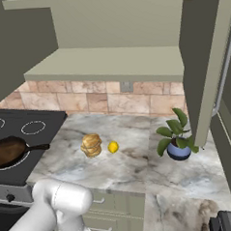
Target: Pick the pan from the cabinet and place it on the stove. Then turn on the stove burner for the pan.
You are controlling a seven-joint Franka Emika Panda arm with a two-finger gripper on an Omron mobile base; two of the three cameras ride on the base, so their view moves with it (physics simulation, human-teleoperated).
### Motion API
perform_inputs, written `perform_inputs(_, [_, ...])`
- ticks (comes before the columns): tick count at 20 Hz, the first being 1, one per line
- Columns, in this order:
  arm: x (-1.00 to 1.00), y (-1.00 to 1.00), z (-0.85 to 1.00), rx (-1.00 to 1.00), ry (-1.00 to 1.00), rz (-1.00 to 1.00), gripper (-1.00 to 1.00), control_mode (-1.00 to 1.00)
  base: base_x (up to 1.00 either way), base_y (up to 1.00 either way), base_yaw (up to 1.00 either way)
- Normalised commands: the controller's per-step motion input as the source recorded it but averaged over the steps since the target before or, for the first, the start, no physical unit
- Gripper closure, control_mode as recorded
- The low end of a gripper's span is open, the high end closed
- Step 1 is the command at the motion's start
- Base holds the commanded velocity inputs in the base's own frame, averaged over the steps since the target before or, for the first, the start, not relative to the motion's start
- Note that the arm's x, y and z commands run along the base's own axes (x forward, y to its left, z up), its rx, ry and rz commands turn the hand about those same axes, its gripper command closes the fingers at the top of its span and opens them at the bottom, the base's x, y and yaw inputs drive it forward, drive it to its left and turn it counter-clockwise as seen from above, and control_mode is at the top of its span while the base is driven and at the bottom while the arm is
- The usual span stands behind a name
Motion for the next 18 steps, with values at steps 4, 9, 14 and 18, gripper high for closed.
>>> perform_inputs(4, [0.14, 0.08, -0.26, 0.00, 0.00, 0.00, -1.00, -1.00, 0.00, 0.00, 0.00])
perform_inputs(9, [0.13, 0.03, -0.26, 0.00, 0.00, 0.00, -1.00, -1.00, 0.00, 0.00, 0.00])
perform_inputs(14, [0.12, 0.00, -0.22, 0.00, 0.00, 0.00, -1.00, -1.00, 0.00, 0.00, 0.00])
perform_inputs(18, [0.14, 0.01, -0.18, 0.00, 0.00, 0.00, -1.00, -1.00, 0.00, 0.00, 0.00])
